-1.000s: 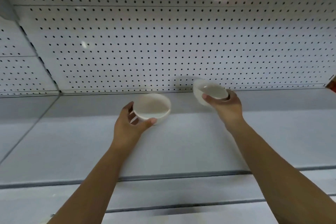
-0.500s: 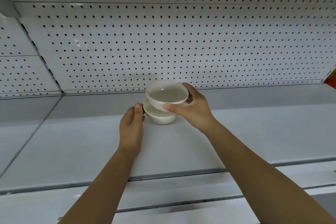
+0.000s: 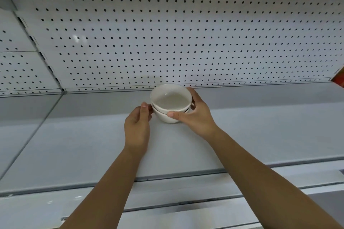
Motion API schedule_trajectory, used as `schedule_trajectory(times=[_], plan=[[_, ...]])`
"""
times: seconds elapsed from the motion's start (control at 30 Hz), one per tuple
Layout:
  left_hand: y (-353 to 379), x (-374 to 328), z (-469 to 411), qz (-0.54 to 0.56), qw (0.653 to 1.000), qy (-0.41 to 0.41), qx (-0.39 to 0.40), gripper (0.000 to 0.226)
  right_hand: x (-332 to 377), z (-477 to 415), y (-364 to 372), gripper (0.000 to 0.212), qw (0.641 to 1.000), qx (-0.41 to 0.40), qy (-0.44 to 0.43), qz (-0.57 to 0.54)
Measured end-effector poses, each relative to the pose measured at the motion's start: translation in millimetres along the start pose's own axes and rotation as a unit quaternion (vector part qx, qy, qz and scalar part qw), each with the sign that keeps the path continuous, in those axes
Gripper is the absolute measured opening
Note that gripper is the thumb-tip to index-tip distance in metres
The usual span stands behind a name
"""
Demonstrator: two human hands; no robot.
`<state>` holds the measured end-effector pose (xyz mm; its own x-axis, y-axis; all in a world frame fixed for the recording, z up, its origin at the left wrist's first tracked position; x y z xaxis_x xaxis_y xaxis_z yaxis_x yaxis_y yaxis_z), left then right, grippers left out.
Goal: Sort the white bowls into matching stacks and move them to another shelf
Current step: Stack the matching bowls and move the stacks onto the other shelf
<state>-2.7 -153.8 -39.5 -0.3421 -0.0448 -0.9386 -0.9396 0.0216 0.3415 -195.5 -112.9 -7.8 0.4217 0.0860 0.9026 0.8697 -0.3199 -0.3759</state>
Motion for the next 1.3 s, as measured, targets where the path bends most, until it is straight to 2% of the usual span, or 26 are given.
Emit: schedule_trajectory(times=[0.17,0.4,0.53,0.67,0.83,1.07,1.3], plan=[[6.5,-3.2,2.2,-0.015,0.999,0.015,0.035,0.026,-3.7,-0.8,-1.3,0.075,1.0,0.009,0.005,-0.012],[15.5,-11.2,7.2,-0.001,0.995,0.03,0.095,0.029,-18.1,8.6,2.4,0.086,0.998,0.04,0.034,-0.027],[16.3,-10.5,8.2,0.004,0.995,0.013,0.102,0.035,-21.5,13.8,-5.2,0.086,0.998,0.016,0.046,-0.027],[40.3,-9.6,22.4,0.009,0.993,-0.009,0.12,0.028,-23.3,31.5,-31.2,0.084,0.998,-0.025,0.051,-0.018],[112.0,-10.3,47.0,0.014,0.982,-0.026,0.184,0.029,-27.6,62.4,-103.0,0.085,0.993,-0.099,0.064,-0.016],[252.1,11.7,111.0,0.025,0.958,-0.075,0.274,0.034,-44.3,131.1,-245.3,0.092,0.973,-0.216,0.079,0.022],[410.9,47.4,217.3,0.027,0.911,-0.133,0.39,0.029,-68.1,232.4,-409.0,0.09,0.936,-0.328,0.114,0.061]])
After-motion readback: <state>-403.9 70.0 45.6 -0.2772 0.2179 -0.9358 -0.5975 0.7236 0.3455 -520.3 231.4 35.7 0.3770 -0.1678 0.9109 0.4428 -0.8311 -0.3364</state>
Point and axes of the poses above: each hand's wrist, its own z-axis away from the middle knuckle, its own y-axis out of the palm, x = y × z, the point moved 6 cm from there along -z, towards the middle knuckle, and after that the axes turned 13 degrees about z, right-handed, at the moved point
